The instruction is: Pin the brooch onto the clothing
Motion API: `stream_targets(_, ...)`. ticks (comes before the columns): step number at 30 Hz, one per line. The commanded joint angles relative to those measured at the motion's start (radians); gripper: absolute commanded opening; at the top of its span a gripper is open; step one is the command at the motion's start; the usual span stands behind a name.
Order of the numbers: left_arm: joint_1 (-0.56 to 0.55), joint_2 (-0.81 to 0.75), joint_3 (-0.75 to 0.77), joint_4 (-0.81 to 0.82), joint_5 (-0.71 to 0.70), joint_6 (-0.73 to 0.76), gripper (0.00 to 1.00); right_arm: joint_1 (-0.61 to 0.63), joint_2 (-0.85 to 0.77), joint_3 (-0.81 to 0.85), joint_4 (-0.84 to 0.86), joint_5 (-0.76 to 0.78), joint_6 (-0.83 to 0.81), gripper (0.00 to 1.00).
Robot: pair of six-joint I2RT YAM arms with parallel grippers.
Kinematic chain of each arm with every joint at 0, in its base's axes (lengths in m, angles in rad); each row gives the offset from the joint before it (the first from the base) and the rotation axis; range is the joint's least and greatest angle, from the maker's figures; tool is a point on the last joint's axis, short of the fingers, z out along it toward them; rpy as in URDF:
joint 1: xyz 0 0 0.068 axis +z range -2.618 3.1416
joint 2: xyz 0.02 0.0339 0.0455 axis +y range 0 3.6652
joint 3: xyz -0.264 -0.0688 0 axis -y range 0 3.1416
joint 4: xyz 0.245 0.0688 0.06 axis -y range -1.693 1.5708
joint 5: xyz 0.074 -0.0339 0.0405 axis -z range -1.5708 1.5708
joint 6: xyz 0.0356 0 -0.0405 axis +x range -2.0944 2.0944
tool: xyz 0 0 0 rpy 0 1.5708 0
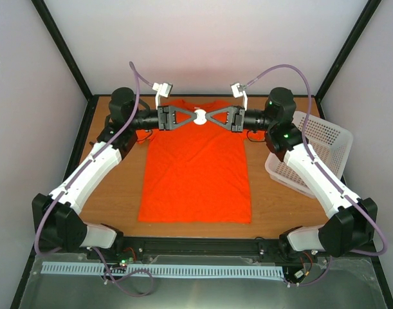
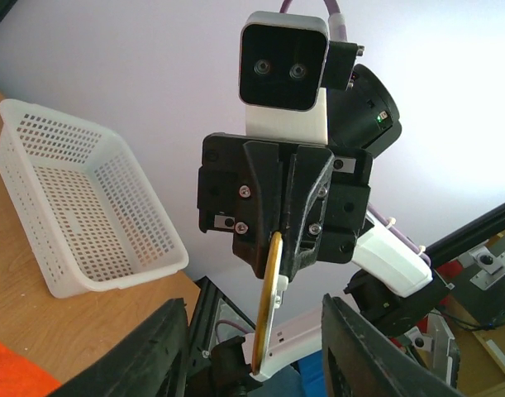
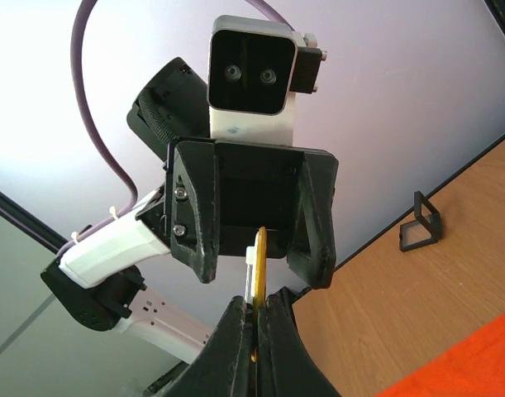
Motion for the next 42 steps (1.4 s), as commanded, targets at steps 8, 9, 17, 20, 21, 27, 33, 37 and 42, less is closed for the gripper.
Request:
stream_targets(8,-0.005,0.019,0.059,-0.034,0.015,0.011,0.17,-0.009,0.01,0.007,0.062,0.001,0.068,0.03)
stream_targets(9,-0.006,0.019,0.063,-0.042,0.01,0.012,0.1,-0.009,0.013,0.011,0.06,0.002,0.07,0.03)
stream_targets(17,-0.007,-0.038,0.114,-0.178,-0.152,0.205,0.01,-0.005,0.065,0.075,-0.023,-0.027,0.088,0.3)
stream_targets(20,-0.007,-0.038,0.121,-0.194,-0.15,0.22,0.01,0.0,0.081,0.081,-0.001,-0.033,0.104,0.36)
stream_targets(21,-0.007,-0.035,0.123,-0.198,-0.147,0.219,0.01,0.0,0.087,0.081,0.012,-0.031,0.117,0.36)
stream_targets(27,-0.007,-0.042,0.135,-0.216,-0.165,0.254,0.01,0.001,0.133,0.081,0.12,-0.034,0.235,0.35)
stream_targets(33,-0.01,-0.041,0.162,-0.252,-0.182,0.328,0.01,0.006,0.16,0.099,0.166,-0.046,0.289,0.42)
stream_targets(37,-0.013,-0.049,0.173,-0.272,-0.19,0.372,0.01,0.01,0.183,0.122,0.141,-0.046,0.296,0.42)
stream_targets(42,-0.015,-0.061,0.171,-0.284,-0.193,0.409,0.01,0.019,0.208,0.149,0.129,-0.043,0.3,0.43)
